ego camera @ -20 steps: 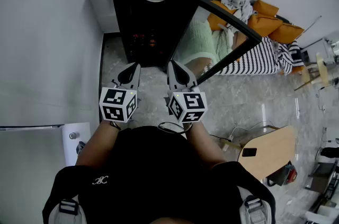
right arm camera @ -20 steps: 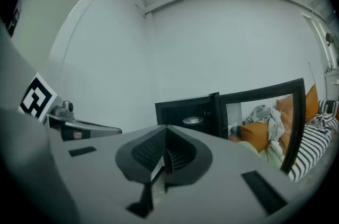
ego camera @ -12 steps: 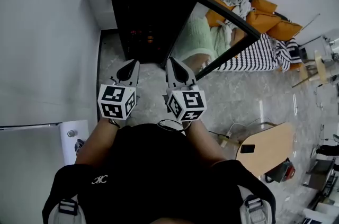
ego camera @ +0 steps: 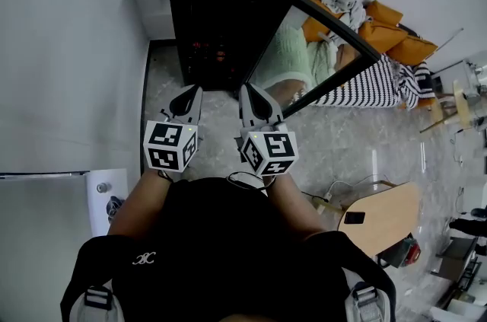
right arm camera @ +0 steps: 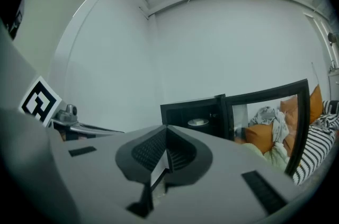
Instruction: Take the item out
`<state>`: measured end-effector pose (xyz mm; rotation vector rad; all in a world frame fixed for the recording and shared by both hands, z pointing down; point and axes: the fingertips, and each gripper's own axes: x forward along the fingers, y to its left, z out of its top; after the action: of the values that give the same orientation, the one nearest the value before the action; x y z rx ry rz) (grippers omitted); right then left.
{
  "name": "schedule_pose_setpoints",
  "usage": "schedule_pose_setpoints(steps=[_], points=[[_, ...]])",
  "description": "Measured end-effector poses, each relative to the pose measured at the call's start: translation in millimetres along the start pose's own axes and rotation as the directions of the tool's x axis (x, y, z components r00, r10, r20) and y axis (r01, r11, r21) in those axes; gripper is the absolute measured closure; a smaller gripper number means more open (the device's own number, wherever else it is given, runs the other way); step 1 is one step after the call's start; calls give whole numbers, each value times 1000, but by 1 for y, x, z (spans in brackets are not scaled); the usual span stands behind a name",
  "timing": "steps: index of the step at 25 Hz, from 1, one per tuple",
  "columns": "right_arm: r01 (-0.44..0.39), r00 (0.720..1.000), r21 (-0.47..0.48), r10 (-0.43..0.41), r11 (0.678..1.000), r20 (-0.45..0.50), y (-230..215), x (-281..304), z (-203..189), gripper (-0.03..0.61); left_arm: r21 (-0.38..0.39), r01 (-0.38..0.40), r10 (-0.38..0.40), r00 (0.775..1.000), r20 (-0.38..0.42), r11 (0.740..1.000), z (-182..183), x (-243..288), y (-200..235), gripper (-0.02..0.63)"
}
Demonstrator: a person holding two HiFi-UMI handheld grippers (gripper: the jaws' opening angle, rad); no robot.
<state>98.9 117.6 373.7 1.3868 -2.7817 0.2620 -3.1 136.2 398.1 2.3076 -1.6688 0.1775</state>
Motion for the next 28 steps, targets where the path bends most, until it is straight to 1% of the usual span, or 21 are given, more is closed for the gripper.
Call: schedule_pose_setpoints(steps=[6,15,21,24,28], points=[[-26,1000,-11,26,1000,3,20,6,0,571,4,8,-8,1000,4,1000,-3,-9,10,607],[-18,999,-20,17,1000,-43,45,22,-14,571,0,32,-32,999,0,999,-6,-17,35,607],[29,998,-30,-31,999,-48,60,28,-17,571,-4,70,-70,998,1,998,-6,-22,55,607],[60,997,-17,-61,998,-45,66,29,-17,571,0,102,-102,995,-3,995,-8,-25,59,607],[80,995,-6,-80,997,-58,74,25,-23,571,-11,128,-128,992,-16,992,-14,-27,63,607]])
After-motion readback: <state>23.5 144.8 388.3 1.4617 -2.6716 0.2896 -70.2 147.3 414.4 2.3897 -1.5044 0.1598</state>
